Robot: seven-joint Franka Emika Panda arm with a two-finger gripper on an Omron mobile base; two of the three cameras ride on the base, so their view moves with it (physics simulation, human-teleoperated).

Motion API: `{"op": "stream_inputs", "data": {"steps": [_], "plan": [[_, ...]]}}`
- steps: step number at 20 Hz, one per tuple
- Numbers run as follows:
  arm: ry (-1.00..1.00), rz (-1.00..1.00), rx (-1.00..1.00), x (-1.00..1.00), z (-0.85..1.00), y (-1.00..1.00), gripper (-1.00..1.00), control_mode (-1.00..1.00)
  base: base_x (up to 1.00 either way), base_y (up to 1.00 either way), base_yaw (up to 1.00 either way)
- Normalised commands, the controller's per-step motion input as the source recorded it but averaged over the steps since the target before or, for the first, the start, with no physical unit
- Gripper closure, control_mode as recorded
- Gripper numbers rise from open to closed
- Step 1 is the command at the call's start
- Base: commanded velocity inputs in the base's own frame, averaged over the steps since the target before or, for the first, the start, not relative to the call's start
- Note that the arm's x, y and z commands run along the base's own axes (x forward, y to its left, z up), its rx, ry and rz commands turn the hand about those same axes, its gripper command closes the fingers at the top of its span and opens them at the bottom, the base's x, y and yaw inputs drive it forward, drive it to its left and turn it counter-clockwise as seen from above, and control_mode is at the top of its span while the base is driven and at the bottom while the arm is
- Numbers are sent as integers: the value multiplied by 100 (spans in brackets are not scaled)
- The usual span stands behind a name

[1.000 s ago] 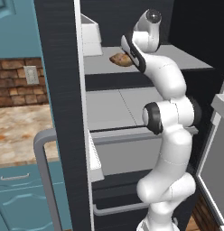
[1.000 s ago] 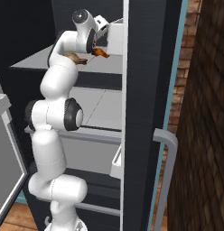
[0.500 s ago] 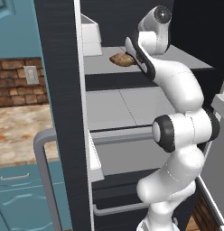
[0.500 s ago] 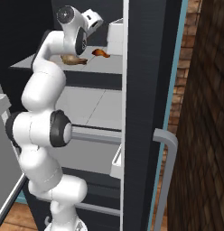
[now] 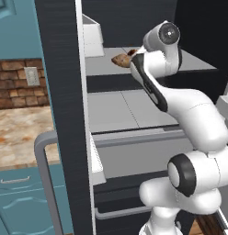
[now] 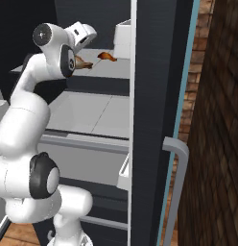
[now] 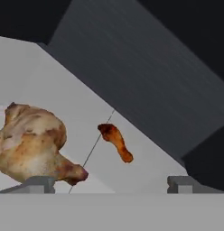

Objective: Place the chicken drumstick on the counter behind the older chicken drumstick on the same shelf of the fridge to maintain FIFO order. Close the fridge door when finished.

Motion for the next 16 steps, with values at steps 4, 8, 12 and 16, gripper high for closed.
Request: {"op": "stream_inputs", "data": {"steps": [4,8,12,16], "plan": [[0,-11,6,-100,-1,16,-100,-100,0,0,0],[0,-10,8,-100,-19,6,-100,-100,0,0,0],[0,-9,7,-100,-38,3,-100,-100,0,0,0],[0,-7,8,-100,-50,0,-100,-100,0,0,0]]}}
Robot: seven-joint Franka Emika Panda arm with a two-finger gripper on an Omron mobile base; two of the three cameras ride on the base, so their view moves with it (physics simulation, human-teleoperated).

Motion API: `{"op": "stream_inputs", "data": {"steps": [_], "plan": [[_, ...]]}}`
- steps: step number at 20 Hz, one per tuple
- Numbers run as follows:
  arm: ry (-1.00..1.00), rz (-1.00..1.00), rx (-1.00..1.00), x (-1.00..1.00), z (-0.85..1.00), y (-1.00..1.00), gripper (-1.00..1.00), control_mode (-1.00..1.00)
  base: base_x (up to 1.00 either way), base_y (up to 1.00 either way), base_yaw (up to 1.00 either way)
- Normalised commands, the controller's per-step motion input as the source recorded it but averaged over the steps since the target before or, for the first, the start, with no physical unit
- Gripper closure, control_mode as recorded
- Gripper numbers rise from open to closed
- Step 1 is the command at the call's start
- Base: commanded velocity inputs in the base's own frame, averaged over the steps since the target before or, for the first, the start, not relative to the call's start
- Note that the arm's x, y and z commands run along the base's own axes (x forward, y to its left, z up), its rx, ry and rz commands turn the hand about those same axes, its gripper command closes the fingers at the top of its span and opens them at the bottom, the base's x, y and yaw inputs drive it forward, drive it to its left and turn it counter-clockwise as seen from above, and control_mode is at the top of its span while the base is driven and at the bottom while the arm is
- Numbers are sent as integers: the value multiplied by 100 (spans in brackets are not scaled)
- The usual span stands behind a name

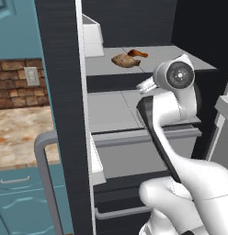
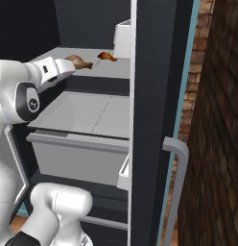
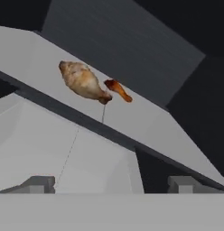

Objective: Place the chicken drumstick on the counter behind the older chicken drumstick on the same shelf of the fridge to maintain FIFO order. Close the fridge door when finished.

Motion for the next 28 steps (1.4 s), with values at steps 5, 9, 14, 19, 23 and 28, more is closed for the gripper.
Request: {"op": "stream_inputs", "data": {"steps": [5,9,14,19,23,28], "plan": [[0,-8,9,-100,-39,0,-100,-100,0,0,0],[0,-5,2,-76,-38,-1,-100,-100,0,0,0],[3,-1,4,-6,-49,-16,-100,-100,0,0,0],[0,-3,5,-30,-18,-9,-100,100,-60,-1,-3],[0,0,0,0,0,0,-100,100,-87,0,-1],[0,0,0,0,0,0,-100,100,-42,-1,0]]}}
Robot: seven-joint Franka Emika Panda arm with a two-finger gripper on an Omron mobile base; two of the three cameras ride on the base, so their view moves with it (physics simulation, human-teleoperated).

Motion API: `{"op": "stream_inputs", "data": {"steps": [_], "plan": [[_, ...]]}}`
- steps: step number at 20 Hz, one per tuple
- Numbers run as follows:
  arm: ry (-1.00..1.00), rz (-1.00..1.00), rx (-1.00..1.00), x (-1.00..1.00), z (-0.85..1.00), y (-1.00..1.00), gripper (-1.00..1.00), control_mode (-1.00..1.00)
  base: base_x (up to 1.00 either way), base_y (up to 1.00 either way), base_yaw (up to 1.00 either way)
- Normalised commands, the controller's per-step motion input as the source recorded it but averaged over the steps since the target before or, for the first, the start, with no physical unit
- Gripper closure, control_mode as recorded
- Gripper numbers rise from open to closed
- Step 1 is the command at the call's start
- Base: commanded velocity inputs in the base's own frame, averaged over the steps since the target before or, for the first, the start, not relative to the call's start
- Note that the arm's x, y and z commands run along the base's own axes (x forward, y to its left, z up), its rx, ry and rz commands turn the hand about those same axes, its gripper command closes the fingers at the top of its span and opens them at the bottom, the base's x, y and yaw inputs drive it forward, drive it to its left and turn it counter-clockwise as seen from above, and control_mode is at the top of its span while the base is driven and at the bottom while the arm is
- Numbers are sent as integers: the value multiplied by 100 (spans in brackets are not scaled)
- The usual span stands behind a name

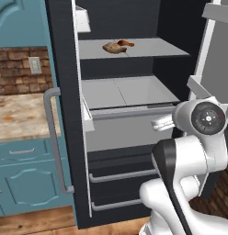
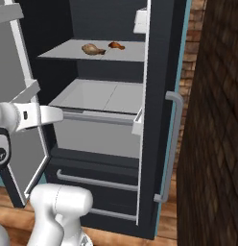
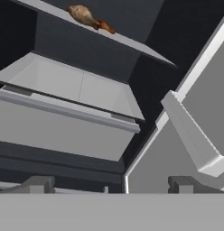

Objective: Place the chicken drumstick on the counter behind the older chicken drumstick on the same shelf of the fridge to maintain FIFO order. Close the fridge door when finished.

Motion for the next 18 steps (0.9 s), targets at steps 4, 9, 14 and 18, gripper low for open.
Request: {"op": "stream_inputs", "data": {"steps": [4,9,14,18], "plan": [[0,0,0,0,0,0,-100,100,0,0,0],[0,0,0,0,0,0,-100,100,24,-2,0],[0,0,0,0,0,0,-100,100,2,-8,0],[0,0,12,10,-25,-3,-100,-100,0,0,0]]}}
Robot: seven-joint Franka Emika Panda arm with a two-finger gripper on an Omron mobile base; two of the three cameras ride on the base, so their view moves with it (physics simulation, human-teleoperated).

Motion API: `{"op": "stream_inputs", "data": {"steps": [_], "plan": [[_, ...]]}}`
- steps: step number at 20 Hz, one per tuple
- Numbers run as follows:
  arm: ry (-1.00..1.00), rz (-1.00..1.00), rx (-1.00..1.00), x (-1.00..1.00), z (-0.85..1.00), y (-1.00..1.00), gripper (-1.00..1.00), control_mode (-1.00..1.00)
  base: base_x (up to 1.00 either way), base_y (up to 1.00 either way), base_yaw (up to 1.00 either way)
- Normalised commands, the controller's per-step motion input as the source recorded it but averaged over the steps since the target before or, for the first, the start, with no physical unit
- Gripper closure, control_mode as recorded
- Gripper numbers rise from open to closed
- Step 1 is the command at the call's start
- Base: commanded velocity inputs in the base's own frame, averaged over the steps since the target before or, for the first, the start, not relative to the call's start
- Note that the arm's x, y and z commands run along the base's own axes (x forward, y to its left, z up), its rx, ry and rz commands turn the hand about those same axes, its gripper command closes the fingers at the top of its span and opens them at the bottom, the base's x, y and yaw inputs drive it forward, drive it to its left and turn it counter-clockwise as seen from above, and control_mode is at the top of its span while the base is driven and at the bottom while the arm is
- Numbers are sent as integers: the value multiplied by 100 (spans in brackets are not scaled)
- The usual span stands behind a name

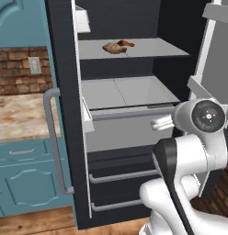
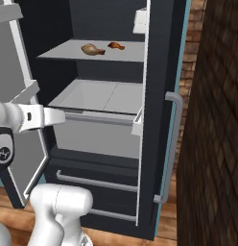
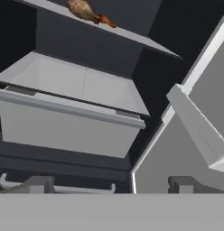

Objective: Place the chicken drumstick on the counter behind the older chicken drumstick on the same shelf of the fridge to maintain FIFO order. Close the fridge door when finished.

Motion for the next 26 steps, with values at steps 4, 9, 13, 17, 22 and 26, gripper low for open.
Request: {"op": "stream_inputs", "data": {"steps": [4,9,13,17,22,26], "plan": [[-10,1,30,3,-28,-86,-100,-100,0,0,0],[-23,1,38,-27,-32,-100,-100,-100,0,0,0],[-27,-4,35,-92,-39,-100,-100,-100,0,0,0],[-18,-14,32,-95,-34,-99,-100,-100,0,0,0],[-3,-15,33,-17,-16,-100,-100,-100,0,0,0],[-2,-2,29,19,-36,-90,-100,-100,0,0,0]]}}
